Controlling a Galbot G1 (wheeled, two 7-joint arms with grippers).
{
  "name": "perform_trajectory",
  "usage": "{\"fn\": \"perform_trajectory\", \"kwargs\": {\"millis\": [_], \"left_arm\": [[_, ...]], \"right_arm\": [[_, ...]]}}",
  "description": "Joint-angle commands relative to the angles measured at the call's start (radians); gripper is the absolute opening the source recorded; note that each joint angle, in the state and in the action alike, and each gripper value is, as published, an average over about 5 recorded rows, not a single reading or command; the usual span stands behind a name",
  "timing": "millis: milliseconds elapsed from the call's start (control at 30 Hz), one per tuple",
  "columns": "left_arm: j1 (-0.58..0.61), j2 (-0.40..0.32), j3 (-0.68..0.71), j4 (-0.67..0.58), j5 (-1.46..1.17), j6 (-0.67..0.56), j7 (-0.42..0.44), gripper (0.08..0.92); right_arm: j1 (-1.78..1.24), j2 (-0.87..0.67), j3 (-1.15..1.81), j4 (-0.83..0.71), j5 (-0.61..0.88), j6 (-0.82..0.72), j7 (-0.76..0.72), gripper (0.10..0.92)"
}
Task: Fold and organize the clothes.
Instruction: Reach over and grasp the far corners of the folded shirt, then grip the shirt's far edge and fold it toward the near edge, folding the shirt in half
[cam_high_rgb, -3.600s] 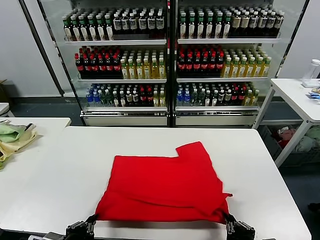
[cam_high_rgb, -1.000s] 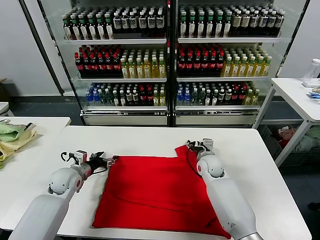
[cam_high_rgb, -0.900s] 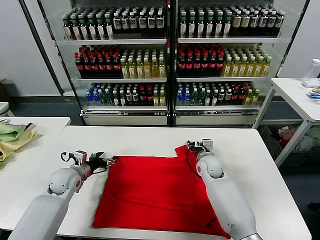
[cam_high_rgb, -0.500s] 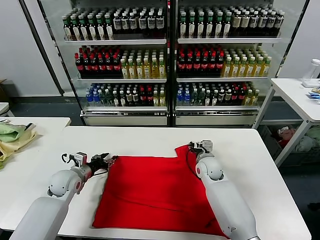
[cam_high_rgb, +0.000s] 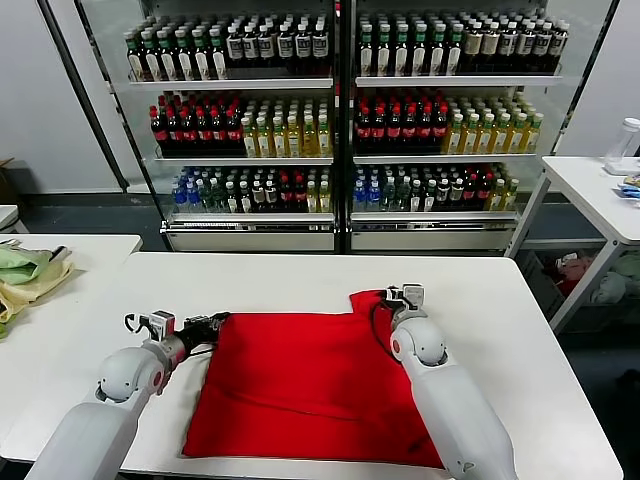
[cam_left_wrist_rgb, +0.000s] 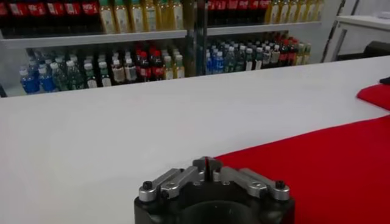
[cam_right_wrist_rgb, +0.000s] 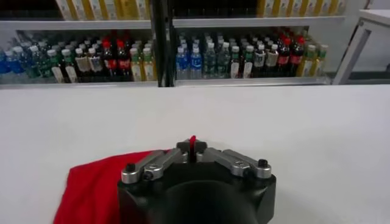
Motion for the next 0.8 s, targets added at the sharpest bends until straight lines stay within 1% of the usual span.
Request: {"fn": "perform_trajectory", "kwargs": {"millis": [33,133,233,333,500,800], "left_arm": [[0.029,0.009,-0.022,-0.063,-0.073,-0.061,-0.019,0.083],[0.083,0.032,-0.05,-0.139,-0.116,-0.077,-0.031,0.083],[0.156,0.049,-0.08,-0.198,-0.128,-0.098,-0.035,0.083],[0.203,0.059,-0.109,-0.227,-0.131,-0.112,-0.031,0.083],[0.228,0.07,-0.13,-0.241,-0.133,-0.12,-0.027,0.083],[0.293,0.059,-0.138,-0.279,-0.117,-0.144,-0.016,0.083]], "right_arm": [[-0.085,-0.063,0.017,0.245,-0.013,0.049,-0.031,0.119],[-0.177,-0.1,0.033,0.387,0.01,0.03,-0.029,0.119],[-0.273,-0.127,0.046,0.473,0.015,0.021,-0.029,0.119],[-0.341,-0.141,0.059,0.519,0.013,0.019,-0.026,0.119],[-0.419,-0.161,0.086,0.557,0.01,0.029,-0.025,0.119],[-0.517,-0.181,0.113,0.673,0.002,0.044,-0.027,0.119]]}}
